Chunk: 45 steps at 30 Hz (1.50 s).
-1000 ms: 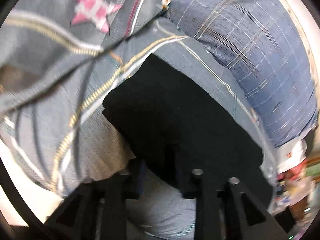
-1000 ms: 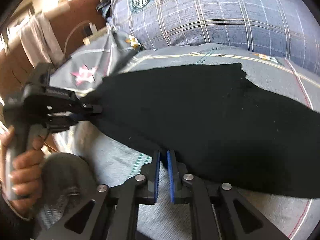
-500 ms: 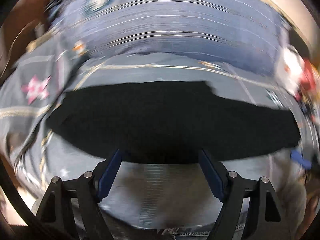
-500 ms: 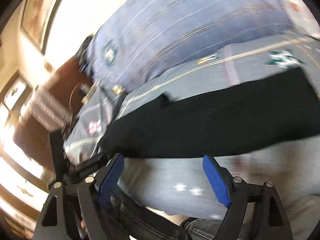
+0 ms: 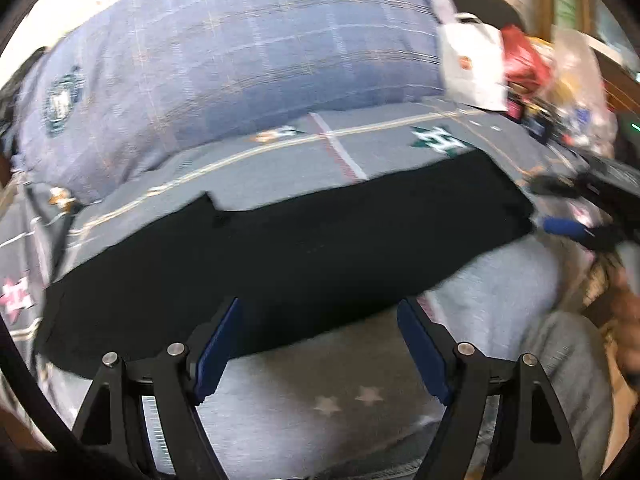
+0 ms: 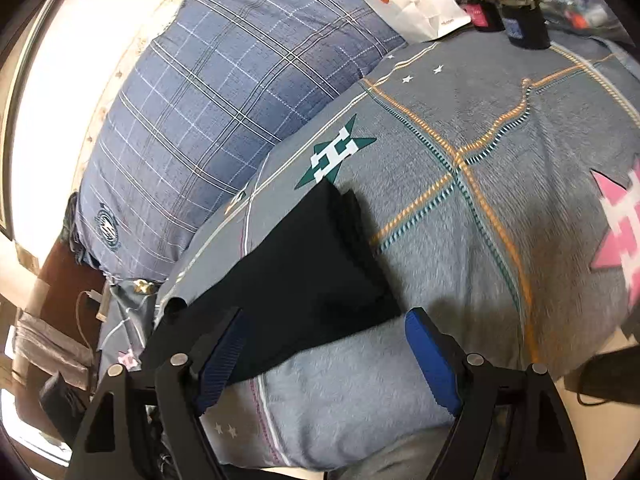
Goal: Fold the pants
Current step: 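Grasp the pants end with the right gripper while the left gripper grasps nearby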
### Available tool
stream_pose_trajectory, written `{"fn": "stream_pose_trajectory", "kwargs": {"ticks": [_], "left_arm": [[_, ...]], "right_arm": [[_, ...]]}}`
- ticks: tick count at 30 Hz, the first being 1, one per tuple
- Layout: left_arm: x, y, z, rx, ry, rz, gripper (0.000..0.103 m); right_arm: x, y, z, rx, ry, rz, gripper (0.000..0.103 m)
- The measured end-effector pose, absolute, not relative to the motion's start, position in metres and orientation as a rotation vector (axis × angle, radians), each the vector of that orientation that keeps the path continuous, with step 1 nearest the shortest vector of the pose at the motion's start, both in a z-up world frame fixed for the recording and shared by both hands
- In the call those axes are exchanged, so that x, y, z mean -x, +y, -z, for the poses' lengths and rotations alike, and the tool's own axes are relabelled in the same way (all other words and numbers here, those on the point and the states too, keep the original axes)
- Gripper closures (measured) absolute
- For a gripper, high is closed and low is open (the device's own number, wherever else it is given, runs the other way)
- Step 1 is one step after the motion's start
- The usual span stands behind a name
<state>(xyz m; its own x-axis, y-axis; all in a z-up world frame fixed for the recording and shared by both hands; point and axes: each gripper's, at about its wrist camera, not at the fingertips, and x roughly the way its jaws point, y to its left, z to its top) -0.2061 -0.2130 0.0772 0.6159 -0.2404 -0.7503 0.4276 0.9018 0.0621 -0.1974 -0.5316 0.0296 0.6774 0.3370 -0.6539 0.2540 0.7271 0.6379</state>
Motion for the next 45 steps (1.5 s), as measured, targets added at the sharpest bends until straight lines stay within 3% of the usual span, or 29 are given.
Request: {"fn": "stream_pose_trajectory", "kwargs": {"ticks": [1,3,5,6,10,16,24,27,29,30,33,35,36,42,45], "left_arm": [[0.207,-0.217,-0.076,-0.245,0.835,0.404,0.023],[0.207,-0.223,-0.073,-0.255,0.854,0.418,0.023],[0.208,-0.233,-0.071,-0.29,0.854,0.424,0.023],[0.21,-0.238,-0.071,-0.312,0.844,0.436,0.023],[0.221,-0.272,-0.073,-0.427,0.771,0.539,0.023],[0.225,-0.351,-0.045,-0.723,0.692,0.594,0.023],[0.206,-0.384,-0.041,-0.662,0.687,0.655,0.027],[0.211,-0.398,-0.041,-0.691,0.649,0.685,0.053],[0.209,-0.399,-0.044,-0.668,0.659,0.682,0.078],[0.205,-0.395,-0.046,-0.639,0.671,0.673,0.082],[0.19,-0.37,-0.054,-0.467,0.76,0.721,0.089],[0.178,-0.351,-0.06,-0.326,0.832,0.744,0.089],[0.176,-0.345,-0.062,-0.275,0.855,0.749,0.089],[0.171,-0.336,-0.062,-0.164,0.896,0.757,0.09],[0.174,-0.331,-0.068,-0.131,0.906,0.766,0.09]], "right_arm": [[0.192,-0.535,-0.027,-0.783,0.859,-0.056,0.021],[0.178,-0.541,-0.015,-0.815,0.897,-0.077,0.036],[0.17,-0.545,-0.001,-0.871,0.926,-0.086,0.073],[0.169,-0.547,0.005,-0.886,0.922,-0.083,0.079],[0.183,-0.556,0.017,-0.977,0.835,-0.101,0.085],[0.189,-0.565,0.021,-1.025,0.8,-0.15,0.084],[0.204,-0.59,0.055,-1.301,0.698,-0.318,0.082],[0.205,-0.59,0.057,-1.323,0.691,-0.325,0.082],[0.205,-0.589,0.054,-1.305,0.693,-0.311,0.081],[0.206,-0.588,0.051,-1.292,0.691,-0.308,0.079],[0.208,-0.586,0.036,-1.245,0.666,-0.299,0.051],[0.205,-0.583,0.021,-1.151,0.68,-0.262,0.024],[0.199,-0.578,0.014,-1.089,0.731,-0.231,0.022],[0.152,-0.569,0.015,-1.113,0.844,-0.308,0.024],[0.13,-0.56,0.019,-1.106,0.894,-0.317,0.047]]}}
